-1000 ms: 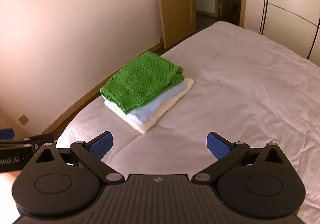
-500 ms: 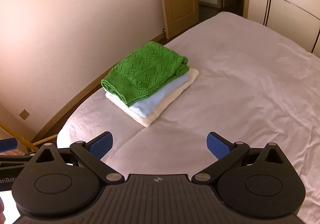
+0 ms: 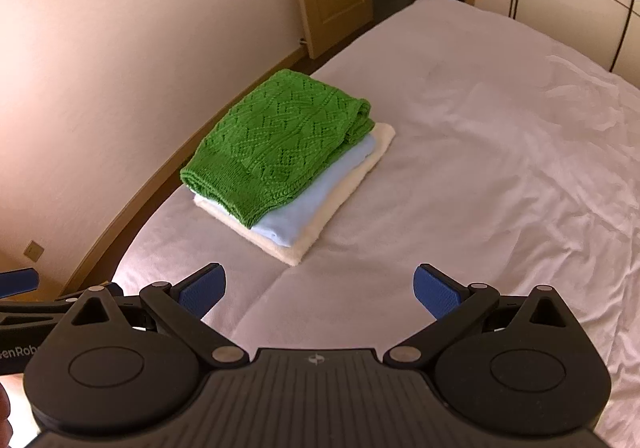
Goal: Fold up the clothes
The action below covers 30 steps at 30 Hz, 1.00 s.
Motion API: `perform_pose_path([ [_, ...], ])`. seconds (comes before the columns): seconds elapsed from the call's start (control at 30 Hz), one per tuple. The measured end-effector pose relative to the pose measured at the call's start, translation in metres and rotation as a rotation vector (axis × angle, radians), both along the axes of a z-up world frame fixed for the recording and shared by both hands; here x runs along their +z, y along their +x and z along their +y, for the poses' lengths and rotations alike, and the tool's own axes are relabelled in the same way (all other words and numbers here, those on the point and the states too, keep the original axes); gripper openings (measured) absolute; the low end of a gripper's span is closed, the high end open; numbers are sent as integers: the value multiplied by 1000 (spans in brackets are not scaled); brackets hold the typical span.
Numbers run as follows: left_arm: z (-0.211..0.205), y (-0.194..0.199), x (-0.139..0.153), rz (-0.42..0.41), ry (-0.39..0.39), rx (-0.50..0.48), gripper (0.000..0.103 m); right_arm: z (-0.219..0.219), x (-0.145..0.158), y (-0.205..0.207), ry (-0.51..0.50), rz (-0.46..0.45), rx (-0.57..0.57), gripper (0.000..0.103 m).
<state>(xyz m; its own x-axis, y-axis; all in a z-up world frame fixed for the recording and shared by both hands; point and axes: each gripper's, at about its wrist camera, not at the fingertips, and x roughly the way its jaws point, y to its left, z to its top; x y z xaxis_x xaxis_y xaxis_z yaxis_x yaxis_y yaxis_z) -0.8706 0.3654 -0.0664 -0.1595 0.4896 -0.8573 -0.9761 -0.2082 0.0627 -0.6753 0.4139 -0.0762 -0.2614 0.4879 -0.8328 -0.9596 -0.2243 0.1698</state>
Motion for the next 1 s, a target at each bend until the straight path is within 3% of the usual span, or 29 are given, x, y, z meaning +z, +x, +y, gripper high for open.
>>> perform_pose_path([
  [0.5, 56, -26, -22, -26, -60, -121, 102, 34, -18, -23, -81, -35, -117, 103],
  [1.0, 85, -42, -41, -40, -102, -152, 102, 54, -27, -33, -117, -63, -164, 103],
])
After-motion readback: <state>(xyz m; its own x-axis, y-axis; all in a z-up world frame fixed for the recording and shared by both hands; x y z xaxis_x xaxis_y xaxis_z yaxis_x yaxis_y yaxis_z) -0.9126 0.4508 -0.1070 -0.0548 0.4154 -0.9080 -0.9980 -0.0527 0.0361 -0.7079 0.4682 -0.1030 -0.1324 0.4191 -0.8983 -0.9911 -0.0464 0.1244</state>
